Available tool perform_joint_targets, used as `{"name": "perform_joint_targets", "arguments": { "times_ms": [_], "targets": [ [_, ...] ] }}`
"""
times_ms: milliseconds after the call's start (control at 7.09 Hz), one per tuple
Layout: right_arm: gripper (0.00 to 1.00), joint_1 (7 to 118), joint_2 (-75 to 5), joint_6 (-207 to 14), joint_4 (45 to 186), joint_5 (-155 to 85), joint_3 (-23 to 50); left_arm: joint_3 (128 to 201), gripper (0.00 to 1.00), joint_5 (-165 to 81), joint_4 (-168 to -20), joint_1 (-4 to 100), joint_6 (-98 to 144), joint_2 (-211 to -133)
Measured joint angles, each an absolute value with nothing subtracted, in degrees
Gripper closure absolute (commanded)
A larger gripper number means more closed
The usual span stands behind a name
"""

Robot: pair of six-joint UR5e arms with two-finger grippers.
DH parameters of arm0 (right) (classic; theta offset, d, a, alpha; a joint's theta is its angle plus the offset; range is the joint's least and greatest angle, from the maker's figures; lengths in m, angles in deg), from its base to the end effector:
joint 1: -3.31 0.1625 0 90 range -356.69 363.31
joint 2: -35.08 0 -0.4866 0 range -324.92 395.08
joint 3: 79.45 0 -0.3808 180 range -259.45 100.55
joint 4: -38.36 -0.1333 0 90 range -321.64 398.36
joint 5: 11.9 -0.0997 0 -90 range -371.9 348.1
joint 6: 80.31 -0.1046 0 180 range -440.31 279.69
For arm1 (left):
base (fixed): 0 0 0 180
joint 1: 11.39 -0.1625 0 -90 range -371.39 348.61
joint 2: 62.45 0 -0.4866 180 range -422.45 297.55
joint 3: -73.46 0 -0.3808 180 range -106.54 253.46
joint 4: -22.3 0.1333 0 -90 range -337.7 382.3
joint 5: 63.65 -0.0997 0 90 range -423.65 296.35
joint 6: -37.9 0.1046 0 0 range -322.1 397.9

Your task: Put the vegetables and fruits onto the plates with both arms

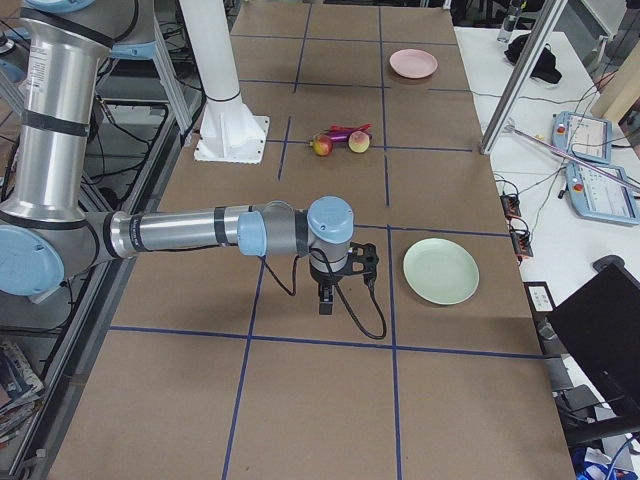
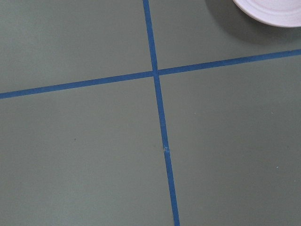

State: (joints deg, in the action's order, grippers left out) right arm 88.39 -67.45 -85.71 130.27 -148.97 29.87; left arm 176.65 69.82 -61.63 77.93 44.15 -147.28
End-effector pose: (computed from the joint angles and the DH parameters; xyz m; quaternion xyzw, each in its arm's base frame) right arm 0.0241 -0.3814 0.6550 0.0030 -0.4008 -0.0132 0.9160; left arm -0.0562 -0.4362 0.6665 0.0338 0.3691 0.0624 0.9267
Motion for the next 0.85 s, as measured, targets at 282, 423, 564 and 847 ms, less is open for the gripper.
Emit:
{"name": "perform_joint_targets", "arguments": {
  "times_ms": [282,423,564,847],
  "targets": [
    [0.0,88.39,-67.56,-85.64,128.05,-148.68,28.98,176.07,0.0,69.79,-61.87,77.7,44.33,-147.13],
    [0.0,88.39,-67.72,-85.51,127.51,-148.63,28.68,175.92,0.0,69.81,-62.15,77.67,44.35,-147.1],
    [0.0,88.39,-67.87,-85.48,127.31,-148.78,28.64,175.97,0.0,69.89,-62.27,77.66,44.28,-147.04],
    [0.0,88.36,-67.93,-85.58,127.17,-149.07,28.79,175.93,0.0,69.96,-62.33,77.72,44.31,-146.99]
  ]
}}
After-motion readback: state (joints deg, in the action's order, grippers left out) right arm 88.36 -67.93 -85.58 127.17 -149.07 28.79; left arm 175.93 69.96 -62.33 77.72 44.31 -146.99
